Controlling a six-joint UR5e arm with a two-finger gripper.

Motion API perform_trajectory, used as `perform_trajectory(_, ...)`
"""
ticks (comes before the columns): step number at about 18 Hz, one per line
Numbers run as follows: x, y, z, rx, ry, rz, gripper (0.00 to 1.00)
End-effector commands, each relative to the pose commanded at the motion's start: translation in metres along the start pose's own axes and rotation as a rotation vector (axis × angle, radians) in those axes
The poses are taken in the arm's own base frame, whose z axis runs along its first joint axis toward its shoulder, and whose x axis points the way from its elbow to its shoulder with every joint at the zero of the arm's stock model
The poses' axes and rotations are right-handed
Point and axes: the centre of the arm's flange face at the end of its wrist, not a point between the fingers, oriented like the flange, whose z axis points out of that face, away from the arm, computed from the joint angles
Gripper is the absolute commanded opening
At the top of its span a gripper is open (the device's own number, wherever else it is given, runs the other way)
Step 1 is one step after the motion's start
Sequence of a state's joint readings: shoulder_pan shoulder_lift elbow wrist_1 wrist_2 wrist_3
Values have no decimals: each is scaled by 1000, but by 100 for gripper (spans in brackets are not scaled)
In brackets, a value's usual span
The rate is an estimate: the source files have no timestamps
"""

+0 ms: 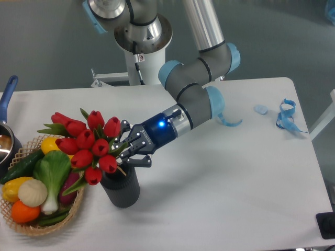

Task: Insert the flowers into the vase
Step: 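Lower the tulip stems down into the dark grey vase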

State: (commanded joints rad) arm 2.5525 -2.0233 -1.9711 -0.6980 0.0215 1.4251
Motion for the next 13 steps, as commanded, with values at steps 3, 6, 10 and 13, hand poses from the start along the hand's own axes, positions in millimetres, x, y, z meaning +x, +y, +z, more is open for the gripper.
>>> perform_trajectory(3,-1,1,0,0,0,-2,11)
perform_trajectory(6,-2,2,-1,-3,-2,3,23)
perform_trajectory(10,-5,1,-1,-4,-2,35,36)
perform_trajectory(13,-9,4,-2,-4,-5,32,38)
